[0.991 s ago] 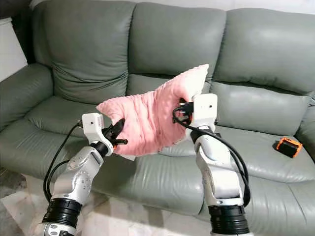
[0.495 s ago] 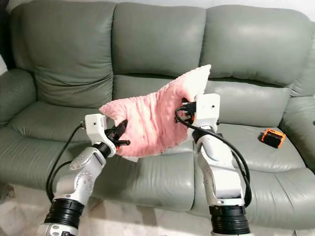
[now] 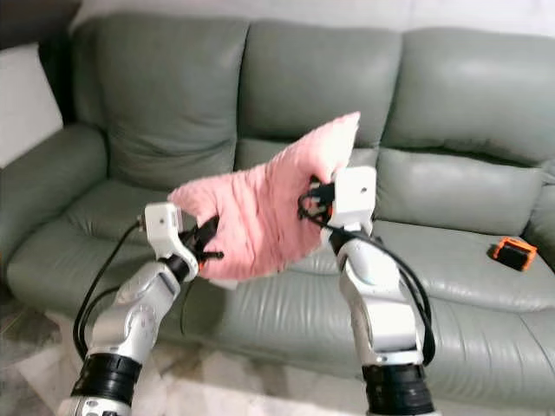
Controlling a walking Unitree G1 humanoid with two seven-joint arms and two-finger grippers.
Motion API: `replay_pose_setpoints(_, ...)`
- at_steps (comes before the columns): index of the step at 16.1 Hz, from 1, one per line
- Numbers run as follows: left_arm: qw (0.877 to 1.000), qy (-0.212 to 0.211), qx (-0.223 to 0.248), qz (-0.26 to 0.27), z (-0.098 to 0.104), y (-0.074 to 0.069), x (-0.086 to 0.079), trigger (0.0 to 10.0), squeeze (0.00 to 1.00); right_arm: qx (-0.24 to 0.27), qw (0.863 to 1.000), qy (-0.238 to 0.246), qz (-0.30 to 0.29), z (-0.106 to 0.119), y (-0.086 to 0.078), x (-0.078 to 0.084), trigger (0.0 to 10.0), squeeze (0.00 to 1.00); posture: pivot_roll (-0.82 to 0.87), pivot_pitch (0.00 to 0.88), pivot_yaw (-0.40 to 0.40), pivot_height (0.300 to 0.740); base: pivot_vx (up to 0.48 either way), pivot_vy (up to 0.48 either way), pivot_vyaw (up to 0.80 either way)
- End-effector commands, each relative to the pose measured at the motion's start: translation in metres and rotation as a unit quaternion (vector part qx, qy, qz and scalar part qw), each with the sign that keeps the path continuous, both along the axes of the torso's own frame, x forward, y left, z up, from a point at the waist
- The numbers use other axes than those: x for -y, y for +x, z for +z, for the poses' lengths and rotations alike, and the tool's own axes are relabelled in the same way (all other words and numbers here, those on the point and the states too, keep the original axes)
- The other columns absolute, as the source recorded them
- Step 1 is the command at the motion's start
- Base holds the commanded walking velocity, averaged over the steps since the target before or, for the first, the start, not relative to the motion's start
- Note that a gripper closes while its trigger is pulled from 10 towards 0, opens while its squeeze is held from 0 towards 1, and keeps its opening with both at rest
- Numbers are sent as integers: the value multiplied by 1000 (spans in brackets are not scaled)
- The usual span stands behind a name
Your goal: Move the pillow to the sofa
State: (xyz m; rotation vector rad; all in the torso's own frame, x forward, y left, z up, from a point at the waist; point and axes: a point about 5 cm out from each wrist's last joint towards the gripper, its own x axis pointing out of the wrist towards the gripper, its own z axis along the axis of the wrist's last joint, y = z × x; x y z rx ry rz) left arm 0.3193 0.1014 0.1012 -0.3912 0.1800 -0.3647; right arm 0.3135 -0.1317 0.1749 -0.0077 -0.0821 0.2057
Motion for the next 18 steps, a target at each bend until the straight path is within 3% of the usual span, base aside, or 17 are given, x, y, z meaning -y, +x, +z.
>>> replay_pose_setpoints(1,999,-7,10,-36,7,-1,16,10000,0,8,1000,-2,-1,5,0,2,10000,0,-233,7,3,740,0,480,0)
replay_pose_setpoints(3,999,-3,9,-42,5,-3,18,10000,0,7,1000,-2,-2,4,0,3,10000,0,-232,7,2,740,0,480,0)
replay_pose_setpoints(10,999,3,31,-44,9,-4,20,10000,0,-2,1000,-9,-12,1,1,5,10000,0,-233,13,3,740,0,0,0)
replay_pose_setpoints(18,999,9,36,-36,9,-4,21,10000,0,-3,1000,-11,-10,1,1,4,10000,0,-237,14,0,740,0,0,-787)
